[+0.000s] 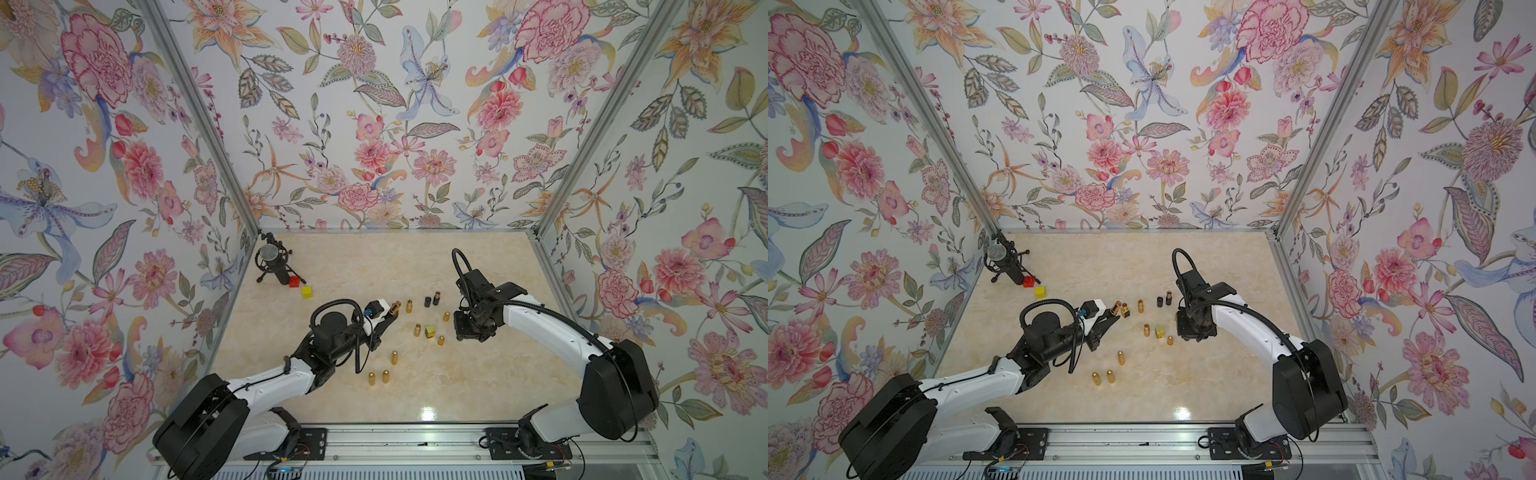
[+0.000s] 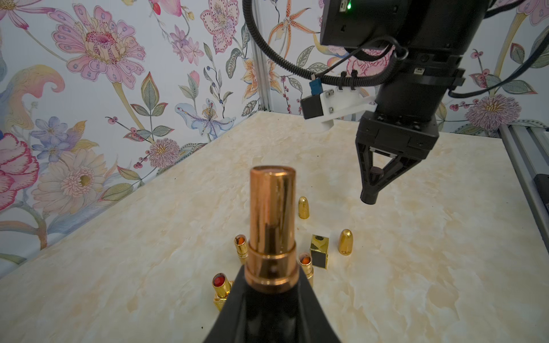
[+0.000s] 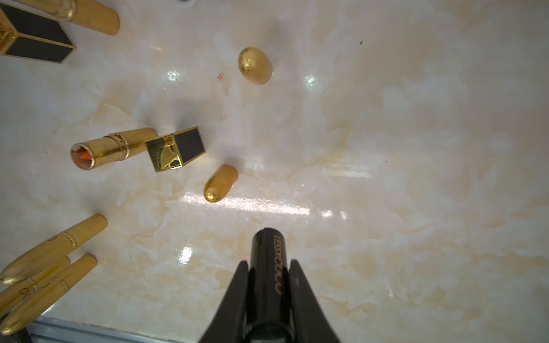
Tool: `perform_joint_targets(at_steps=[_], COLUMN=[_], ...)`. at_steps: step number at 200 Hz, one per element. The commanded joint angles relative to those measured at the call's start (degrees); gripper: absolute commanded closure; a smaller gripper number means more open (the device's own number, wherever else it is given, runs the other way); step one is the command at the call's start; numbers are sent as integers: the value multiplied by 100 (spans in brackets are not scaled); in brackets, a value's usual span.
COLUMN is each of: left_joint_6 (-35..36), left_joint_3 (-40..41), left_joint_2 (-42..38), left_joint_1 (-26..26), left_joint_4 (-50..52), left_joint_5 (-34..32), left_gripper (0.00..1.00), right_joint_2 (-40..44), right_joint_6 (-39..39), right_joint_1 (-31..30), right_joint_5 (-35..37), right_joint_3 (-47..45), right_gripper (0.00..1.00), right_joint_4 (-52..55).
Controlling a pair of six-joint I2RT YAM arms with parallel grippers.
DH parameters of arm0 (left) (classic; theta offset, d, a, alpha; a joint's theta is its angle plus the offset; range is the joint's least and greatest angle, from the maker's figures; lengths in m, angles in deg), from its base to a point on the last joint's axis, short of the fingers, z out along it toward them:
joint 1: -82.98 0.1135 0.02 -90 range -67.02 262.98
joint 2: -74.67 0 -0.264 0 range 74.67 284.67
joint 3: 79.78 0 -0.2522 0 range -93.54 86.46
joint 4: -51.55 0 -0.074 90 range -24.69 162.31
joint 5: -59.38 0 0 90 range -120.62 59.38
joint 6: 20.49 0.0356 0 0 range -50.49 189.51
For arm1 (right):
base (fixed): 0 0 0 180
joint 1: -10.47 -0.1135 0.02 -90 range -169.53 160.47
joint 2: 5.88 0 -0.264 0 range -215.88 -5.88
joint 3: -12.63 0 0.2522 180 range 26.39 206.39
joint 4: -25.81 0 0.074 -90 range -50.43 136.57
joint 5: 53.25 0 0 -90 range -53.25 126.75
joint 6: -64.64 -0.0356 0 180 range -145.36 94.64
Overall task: Open the lipstick cap
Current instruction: Place the cover at the center of the board.
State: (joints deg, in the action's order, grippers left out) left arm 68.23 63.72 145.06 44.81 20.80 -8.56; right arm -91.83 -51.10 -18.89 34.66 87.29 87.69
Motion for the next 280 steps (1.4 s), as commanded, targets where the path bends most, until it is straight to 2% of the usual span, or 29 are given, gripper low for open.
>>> perform_joint_targets(at_steps=[1, 71, 159, 219, 236, 280], left_joint_6=[-197, -149, -145, -134, -136, -161], left_joint_3=[51, 15, 59, 110, 114, 95], left_joint_2=[-32, 37, 54, -8, -21, -32], left_joint_1=[61, 60, 60, 61, 60, 65], left_joint_4=[-304, -277, -275, -251, -241, -289], left_joint_5=[-27, -58, -86, -122, -123, -128], left_gripper=[100, 100, 100, 100, 100, 100], right_joint_2=[-320, -994, -1209, -1126, -1074, -576], right_joint_6=[-96, -5, 46, 40, 40, -19], right_joint_1=[-114, -359, -492, -500, -500, -501], right_joint_5=[276, 666, 776, 743, 727, 604], right_joint_3=[-72, 44, 88, 44, 66, 246], right_gripper=[80, 80, 77, 66, 65, 59], right_joint_4=[-387, -525, -608, -602, -602, -383])
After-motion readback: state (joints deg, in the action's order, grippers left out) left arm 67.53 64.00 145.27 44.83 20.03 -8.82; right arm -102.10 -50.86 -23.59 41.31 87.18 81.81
